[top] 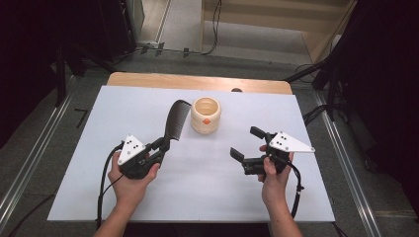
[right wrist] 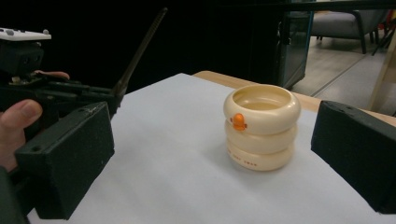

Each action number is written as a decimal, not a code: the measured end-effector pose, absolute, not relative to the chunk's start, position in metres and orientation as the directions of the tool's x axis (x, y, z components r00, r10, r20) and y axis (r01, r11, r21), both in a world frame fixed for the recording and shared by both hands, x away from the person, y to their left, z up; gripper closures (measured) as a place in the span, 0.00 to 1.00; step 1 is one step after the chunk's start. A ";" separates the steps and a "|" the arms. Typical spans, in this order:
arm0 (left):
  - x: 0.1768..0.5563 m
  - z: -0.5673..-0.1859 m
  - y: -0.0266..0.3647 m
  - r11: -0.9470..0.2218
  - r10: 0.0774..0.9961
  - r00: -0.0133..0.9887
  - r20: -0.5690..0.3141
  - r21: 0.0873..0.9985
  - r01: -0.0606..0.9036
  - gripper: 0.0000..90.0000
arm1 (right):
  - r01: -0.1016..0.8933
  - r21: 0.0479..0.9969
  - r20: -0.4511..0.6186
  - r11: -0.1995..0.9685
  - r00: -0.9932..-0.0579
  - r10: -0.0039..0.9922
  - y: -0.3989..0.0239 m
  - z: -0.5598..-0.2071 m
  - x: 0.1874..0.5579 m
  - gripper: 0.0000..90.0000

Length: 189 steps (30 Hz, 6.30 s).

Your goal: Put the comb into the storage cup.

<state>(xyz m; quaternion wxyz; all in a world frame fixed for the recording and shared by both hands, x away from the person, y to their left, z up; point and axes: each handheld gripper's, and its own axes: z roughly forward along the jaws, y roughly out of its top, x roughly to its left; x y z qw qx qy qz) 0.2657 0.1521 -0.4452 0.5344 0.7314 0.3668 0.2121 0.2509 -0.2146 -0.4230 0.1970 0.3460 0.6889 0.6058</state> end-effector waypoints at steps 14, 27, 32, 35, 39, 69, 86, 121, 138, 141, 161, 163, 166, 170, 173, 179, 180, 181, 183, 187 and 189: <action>0.256 -0.457 0.143 -0.139 0.722 0.682 -0.114 0.942 0.305 0.81 | 0.311 0.950 0.226 0.008 -0.708 0.669 -0.181 -0.425 0.257 0.00; 0.245 -0.463 0.130 -0.152 0.687 0.718 -0.112 0.944 0.292 0.81 | 0.381 0.924 0.303 0.010 -0.750 0.588 -0.150 -0.431 0.256 0.00; 0.241 -0.464 0.125 -0.158 0.681 0.725 -0.103 0.946 0.282 0.81 | 0.399 0.916 0.337 -0.029 -0.728 0.597 -0.147 -0.431 0.254 0.11; 0.240 -0.464 0.122 -0.166 0.674 0.732 -0.096 0.946 0.277 0.81 | 0.417 0.907 0.369 -0.066 -0.709 0.601 -0.147 -0.430 0.254 0.16; 0.238 -0.464 0.118 -0.167 0.666 0.740 -0.092 0.949 0.269 0.81 | 0.457 0.884 0.409 -0.093 -0.665 0.625 -0.146 -0.430 0.255 0.28; 0.219 -0.470 0.088 -0.248 0.624 0.781 0.002 0.949 0.195 0.80 | 0.565 0.800 0.567 -0.204 -0.600 0.564 -0.136 -0.447 0.256 0.87; 0.224 -0.472 0.088 -0.227 0.604 0.796 -0.042 0.948 0.222 0.79 | 0.559 0.799 0.576 -0.222 -0.606 0.548 -0.137 -0.448 0.253 0.92; 0.246 -0.473 0.197 -0.129 0.675 0.729 -0.118 0.953 0.274 0.00 | 0.385 0.907 0.399 -0.171 -0.654 0.643 -0.162 -0.426 0.250 0.92; 0.248 -0.479 0.244 -0.127 0.737 0.669 -0.095 0.953 0.276 0.00 | 0.348 0.923 0.363 -0.162 -0.655 0.663 -0.169 -0.417 0.262 0.92; 0.248 -0.480 0.251 -0.122 0.748 0.657 -0.098 0.952 0.281 0.00 | 0.349 0.923 0.364 -0.163 -0.651 0.667 -0.170 -0.417 0.264 0.92; 0.247 -0.489 0.268 -0.101 0.776 0.622 -0.108 0.951 0.292 0.00 | 0.319 0.936 0.333 -0.152 -0.653 0.681 -0.175 -0.410 0.276 0.92; 0.248 -0.489 0.268 -0.109 0.779 0.619 -0.102 0.950 0.293 0.00 | 0.317 0.936 0.332 -0.154 -0.652 0.682 -0.176 -0.408 0.277 0.92; 0.247 -0.489 0.267 -0.107 0.785 0.612 -0.099 0.951 0.292 0.00 | 0.310 0.937 0.331 -0.158 -0.652 0.682 -0.176 -0.405 0.280 0.92; 0.247 -0.490 0.267 -0.109 0.784 0.613 -0.099 0.950 0.292 0.00 | 0.300 0.941 0.321 -0.156 -0.653 0.686 -0.176 -0.402 0.283 0.92; 0.247 -0.490 0.267 -0.103 0.783 0.613 -0.104 0.951 0.292 0.00 | 0.296 0.943 0.314 -0.148 -0.653 0.689 -0.175 -0.400 0.285 0.92; 0.247 -0.491 0.267 -0.104 0.781 0.616 -0.103 0.951 0.292 0.00 | 0.291 0.945 0.310 -0.150 -0.653 0.691 -0.176 -0.397 0.289 0.92; 0.247 -0.490 0.267 -0.105 0.781 0.616 -0.103 0.951 0.292 0.00 | 0.290 0.945 0.311 -0.151 -0.653 0.690 -0.176 -0.397 0.289 0.92; 0.247 -0.491 0.267 -0.104 0.781 0.616 -0.104 0.951 0.292 0.00 | 0.290 0.945 0.311 -0.151 -0.652 0.692 -0.176 -0.397 0.290 0.92; 0.247 -0.491 0.267 -0.104 0.781 0.616 -0.104 0.951 0.292 0.00 | 0.292 0.944 0.313 -0.153 -0.650 0.692 -0.176 -0.396 0.291 0.92; 0.247 -0.491 0.267 -0.104 0.779 0.618 -0.103 0.952 0.289 0.00 | 0.284 0.947 0.303 -0.148 -0.649 0.698 -0.176 -0.393 0.294 0.92; 0.246 -0.491 0.267 -0.105 0.779 0.619 -0.101 0.952 0.288 0.00 | 0.283 0.947 0.304 -0.149 -0.650 0.697 -0.176 -0.391 0.295 0.92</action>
